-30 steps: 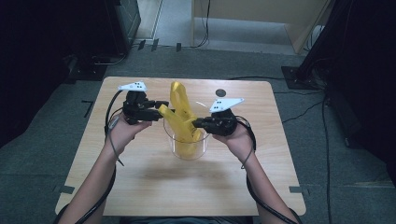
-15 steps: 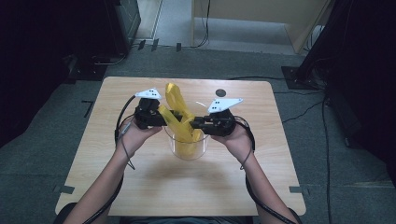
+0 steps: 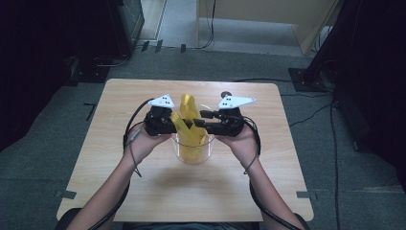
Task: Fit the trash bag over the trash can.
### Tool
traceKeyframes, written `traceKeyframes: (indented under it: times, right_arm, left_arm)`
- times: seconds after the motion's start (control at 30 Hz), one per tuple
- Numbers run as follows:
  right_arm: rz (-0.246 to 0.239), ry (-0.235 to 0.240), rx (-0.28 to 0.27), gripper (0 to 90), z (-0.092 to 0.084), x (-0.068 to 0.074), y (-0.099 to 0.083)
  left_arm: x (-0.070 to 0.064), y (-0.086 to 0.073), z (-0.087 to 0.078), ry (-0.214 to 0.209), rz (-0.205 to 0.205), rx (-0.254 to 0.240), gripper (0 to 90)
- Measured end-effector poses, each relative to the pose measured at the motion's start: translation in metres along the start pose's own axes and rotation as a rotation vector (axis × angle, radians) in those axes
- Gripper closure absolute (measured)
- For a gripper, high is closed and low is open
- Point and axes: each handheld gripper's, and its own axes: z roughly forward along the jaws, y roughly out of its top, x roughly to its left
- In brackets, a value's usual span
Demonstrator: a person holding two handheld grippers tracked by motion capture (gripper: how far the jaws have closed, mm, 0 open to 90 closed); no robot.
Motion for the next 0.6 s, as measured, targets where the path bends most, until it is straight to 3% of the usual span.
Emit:
traceKeyframes:
  times: [0.1,0.2,0.3,0.47,0.6]
  right_arm:
    - [0.0,-0.019,0.029,63.8,0.004,-0.002,-0.004]
    - [-0.007,-0.038,0.047,74.7,0.007,-0.003,-0.007]
    - [-0.011,-0.058,0.07,83.7,0.007,-0.005,-0.01]
    - [0.022,-0.105,0.074,86.1,-0.003,-0.015,-0.011]
    - [0.021,-0.13,0.076,86.1,-0.012,-0.022,-0.011]
  left_arm:
    - [0.0,0.0,-0.001,-0.011,-0.004,-0.003,84.1]
    - [0.0,0.0,0.0,-0.012,-0.002,0.003,84.1]
    - [0.003,-0.001,-0.001,0.014,-0.003,0.021,84.6]
    - [0.014,-0.003,-0.014,0.036,-0.038,-0.001,84.7]
    - [0.025,-0.007,-0.025,0.051,-0.056,-0.019,84.7]
